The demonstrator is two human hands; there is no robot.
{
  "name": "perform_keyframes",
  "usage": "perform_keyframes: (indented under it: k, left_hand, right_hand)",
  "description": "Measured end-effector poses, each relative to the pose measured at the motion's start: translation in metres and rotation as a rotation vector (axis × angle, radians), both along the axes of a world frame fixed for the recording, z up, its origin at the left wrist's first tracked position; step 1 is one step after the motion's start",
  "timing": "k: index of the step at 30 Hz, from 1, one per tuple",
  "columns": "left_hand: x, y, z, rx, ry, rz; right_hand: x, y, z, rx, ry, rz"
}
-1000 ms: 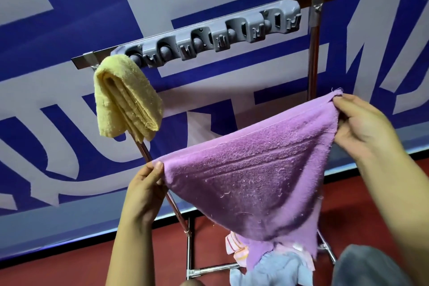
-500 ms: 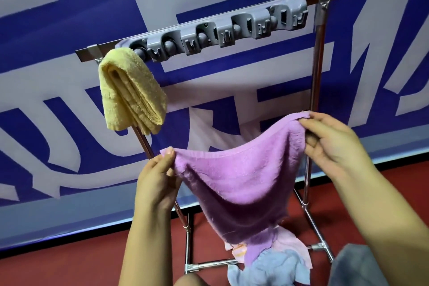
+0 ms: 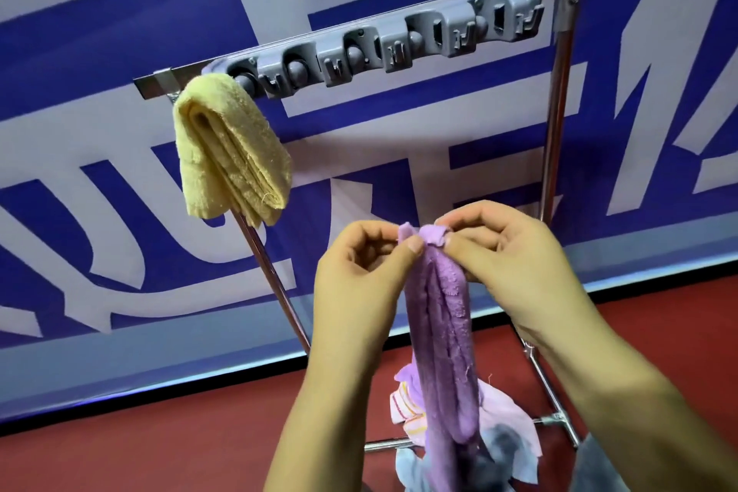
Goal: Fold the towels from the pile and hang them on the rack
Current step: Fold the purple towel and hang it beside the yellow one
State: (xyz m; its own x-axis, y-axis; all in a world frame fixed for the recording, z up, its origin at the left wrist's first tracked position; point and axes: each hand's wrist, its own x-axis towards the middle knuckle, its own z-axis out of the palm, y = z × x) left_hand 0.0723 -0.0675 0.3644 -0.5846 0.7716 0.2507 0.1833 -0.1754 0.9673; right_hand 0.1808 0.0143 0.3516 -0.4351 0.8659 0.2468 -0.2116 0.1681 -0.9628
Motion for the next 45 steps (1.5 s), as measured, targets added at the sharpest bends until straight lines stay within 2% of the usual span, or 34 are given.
perform_keyframes:
  k: [5,19,24,28,32,34,36,38,41,45]
  left_hand:
    - [0.009,-0.003,-0.001,-0.003,0.075,0.016]
    - [0.02,-0.01,-0.003,0.011,0.245,0.047]
    - [0.018,-0.012,-0.002,-0.021,0.243,-0.026]
    - [0.011,-0.015,-0.001,-0.064,0.161,-0.1]
    - [0.001,-0.017,-0.001,-0.046,0.156,-0.147]
    - [-0.008,-0.017,-0.006,-0.015,0.225,-0.066]
    - [-0.022,-0.015,-0.014,-0.045,0.397,0.021]
    - [-0.034,-0.014,-0.021,-0.125,0.515,-0.035]
    - [-0.043,-0.012,-0.029,-0.252,0.531,-0.195]
    - [-0.042,-0.005,-0.038,-0.299,0.529,-0.285]
  right_hand:
    - [0.003,-0.005,-0.002,0.098,-0.042,-0.03]
    - [0.003,-0.014,-0.004,0.129,0.005,-0.037]
    - [0.002,-0.013,-0.003,0.095,0.061,0.032]
    - [0.004,-0.007,-0.003,0.114,0.035,0.015]
    - [0.005,0.002,-0.002,0.156,-0.021,0.028]
    - [0.007,0.006,-0.001,0.196,-0.037,0.018]
    - [0.008,0.01,0.0,0.207,-0.022,0.022]
    - [0.009,0.013,0.003,0.203,0.003,0.056]
    - [0.011,0.015,0.006,0.196,0.048,0.116]
    - [0.013,0.017,0.009,0.185,0.103,0.148]
